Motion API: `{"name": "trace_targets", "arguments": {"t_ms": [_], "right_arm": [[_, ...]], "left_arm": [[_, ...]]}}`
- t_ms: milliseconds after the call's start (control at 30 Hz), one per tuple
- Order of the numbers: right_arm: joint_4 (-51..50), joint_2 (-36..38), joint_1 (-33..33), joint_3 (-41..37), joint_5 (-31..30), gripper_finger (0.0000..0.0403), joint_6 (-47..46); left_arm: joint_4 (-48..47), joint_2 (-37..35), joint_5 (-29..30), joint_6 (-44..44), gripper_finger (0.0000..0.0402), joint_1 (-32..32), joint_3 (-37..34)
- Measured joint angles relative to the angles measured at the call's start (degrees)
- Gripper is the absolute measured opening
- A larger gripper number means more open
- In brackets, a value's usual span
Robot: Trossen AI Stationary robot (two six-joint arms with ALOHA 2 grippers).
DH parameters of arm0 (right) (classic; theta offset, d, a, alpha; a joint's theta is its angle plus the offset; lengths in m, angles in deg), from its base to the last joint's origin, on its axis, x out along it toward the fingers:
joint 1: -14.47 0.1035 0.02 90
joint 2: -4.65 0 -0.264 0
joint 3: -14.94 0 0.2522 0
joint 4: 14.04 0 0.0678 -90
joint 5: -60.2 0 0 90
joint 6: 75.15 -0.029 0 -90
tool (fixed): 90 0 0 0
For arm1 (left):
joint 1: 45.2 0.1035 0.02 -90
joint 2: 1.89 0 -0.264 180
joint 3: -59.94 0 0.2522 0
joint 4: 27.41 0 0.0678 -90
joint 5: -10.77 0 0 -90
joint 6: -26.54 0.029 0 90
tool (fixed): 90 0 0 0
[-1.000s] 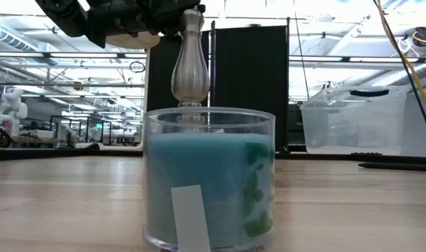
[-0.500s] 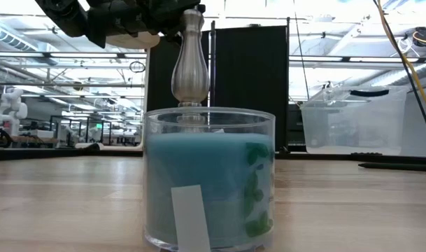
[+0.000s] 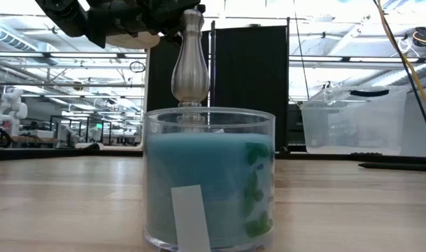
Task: Screw lightbulb
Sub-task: Remove the lightbulb from the silver lamp socket
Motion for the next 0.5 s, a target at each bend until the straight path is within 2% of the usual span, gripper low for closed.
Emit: {"name": "trace_targets", "arguments": {"t_ms": [500], "right_arm": [[-4.3,0.8,0.2,0.0,-0.4,0.0329,2.4]], "left_arm": [[0.0,0.0,0.0,0.0,0.0075,0.0,0.0]]}}
